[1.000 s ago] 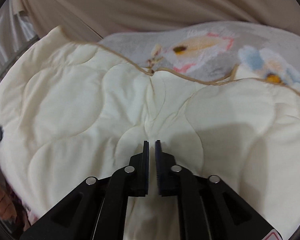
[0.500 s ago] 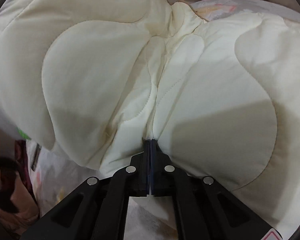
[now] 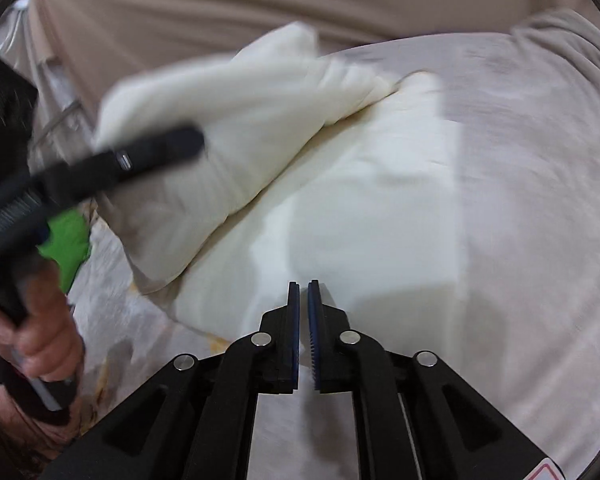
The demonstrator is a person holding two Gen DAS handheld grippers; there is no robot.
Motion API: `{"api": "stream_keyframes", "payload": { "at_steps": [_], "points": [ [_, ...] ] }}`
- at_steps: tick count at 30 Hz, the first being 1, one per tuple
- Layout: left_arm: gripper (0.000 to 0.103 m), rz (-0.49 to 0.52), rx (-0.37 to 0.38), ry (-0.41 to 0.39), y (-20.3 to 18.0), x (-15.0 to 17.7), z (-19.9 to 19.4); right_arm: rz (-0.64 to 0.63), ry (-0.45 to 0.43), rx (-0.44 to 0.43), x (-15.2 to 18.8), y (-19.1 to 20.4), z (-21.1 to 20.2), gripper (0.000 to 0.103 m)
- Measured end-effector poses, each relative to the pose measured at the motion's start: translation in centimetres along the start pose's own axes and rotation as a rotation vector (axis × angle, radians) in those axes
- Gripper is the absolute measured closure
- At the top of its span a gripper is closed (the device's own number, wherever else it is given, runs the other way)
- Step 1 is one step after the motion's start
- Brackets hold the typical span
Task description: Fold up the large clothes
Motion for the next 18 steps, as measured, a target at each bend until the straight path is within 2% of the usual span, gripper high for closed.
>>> {"api": "stream_keyframes", "payload": {
  "at_steps": [5, 10, 13, 15, 16, 17, 18],
  "points": [
    [0.082, 0.081, -0.066, 0.017, -1.9, 2.2, 2.8, 0.1, -0.003, -0.063, 0.6, -3.1, 0.3, 0.098],
    [0.081, 0.163, -0.13, 0.007, -3.1, 4.3, 4.2, 0.124, -0.008, -0.095, 0.8, -3.1, 0.3, 0.098],
    [0.077, 0.181, -0.143, -0.004, -3.4, 4.3, 4.0, 0.154, -0.055, -0.095, 0.8, -3.6, -0.9, 0.096],
    [0.064, 0.183, -0.125, -0.036, -3.9, 4.1, 2.8, 0.171, -0.108, -0.089, -0.1, -3.8, -1.6, 0.09],
    [0.059, 0.181, -0.105, -0.06, -4.2, 3.9, 1.8, 0.183, -0.127, -0.088, -0.5, -3.8, -2.1, 0.08],
    [0.048, 0.182, -0.091, -0.079, -4.5, 3.8, 1.0, 0.196, -0.144, -0.091, -0.9, -4.3, -2.7, 0.067],
    [0.038, 0.188, -0.077, -0.103, -5.0, 3.7, -0.4, 0.208, -0.16, -0.091, -1.4, -4.1, -3.3, 0.061]
  ]
}}
Point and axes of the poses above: each gripper's, at about its wrist camera, not at the fingertips, and z roughly the way its jaws point, y to its left, x to its underside, the point moved 4 cm from there along z, roughly the way its jaws point, and after that the axes turned 1 degree about x, right-handed, at the moved point
